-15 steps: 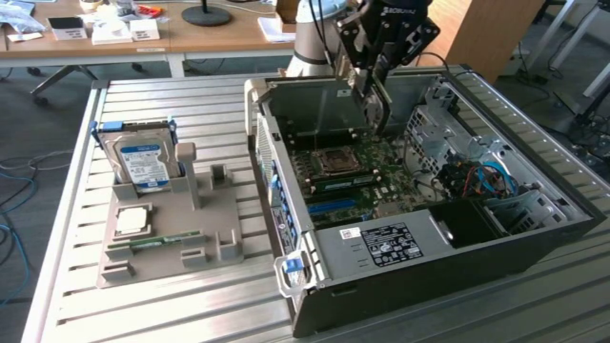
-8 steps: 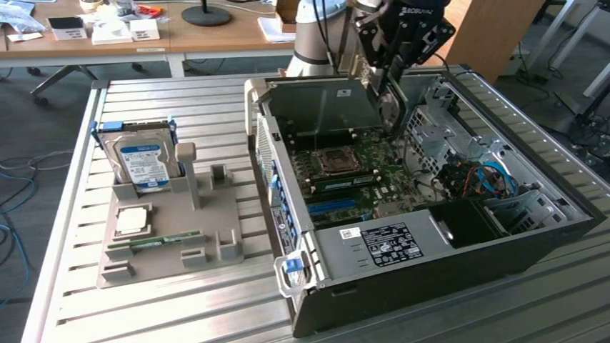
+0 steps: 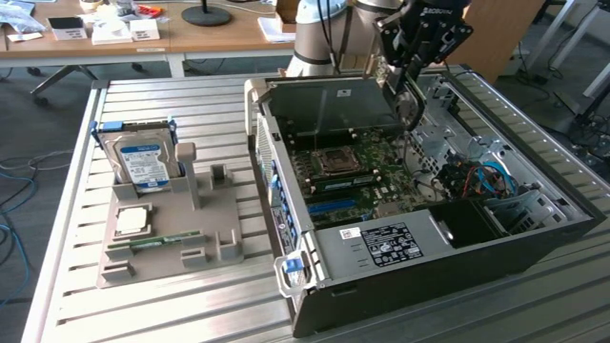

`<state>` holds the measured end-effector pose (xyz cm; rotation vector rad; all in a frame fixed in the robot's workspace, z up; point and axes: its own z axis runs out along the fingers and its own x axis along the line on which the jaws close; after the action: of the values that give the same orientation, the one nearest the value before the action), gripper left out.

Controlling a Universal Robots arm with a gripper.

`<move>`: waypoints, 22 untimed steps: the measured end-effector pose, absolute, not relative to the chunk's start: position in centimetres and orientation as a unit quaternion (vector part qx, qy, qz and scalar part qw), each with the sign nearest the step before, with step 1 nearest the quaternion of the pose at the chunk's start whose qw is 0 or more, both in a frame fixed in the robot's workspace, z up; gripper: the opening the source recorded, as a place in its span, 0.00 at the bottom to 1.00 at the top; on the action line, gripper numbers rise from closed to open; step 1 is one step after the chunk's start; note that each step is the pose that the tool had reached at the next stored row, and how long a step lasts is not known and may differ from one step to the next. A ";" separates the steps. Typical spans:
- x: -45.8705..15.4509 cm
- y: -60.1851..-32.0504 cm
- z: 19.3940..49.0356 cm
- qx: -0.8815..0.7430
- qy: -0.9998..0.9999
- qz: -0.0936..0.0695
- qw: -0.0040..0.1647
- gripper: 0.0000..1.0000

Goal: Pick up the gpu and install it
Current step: 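Pick up the gpu and move the gpu toward the slot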

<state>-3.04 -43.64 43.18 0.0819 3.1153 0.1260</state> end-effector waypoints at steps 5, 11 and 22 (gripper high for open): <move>-0.9 -43.6 43.2 0.025 0.999 0.040 0.011 0.27; 1.5 -43.6 43.2 0.025 0.999 0.040 0.011 0.27; 4.5 -43.5 43.2 0.023 0.999 0.040 0.011 0.27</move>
<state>4.53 -43.55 43.18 0.0717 3.1158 0.1262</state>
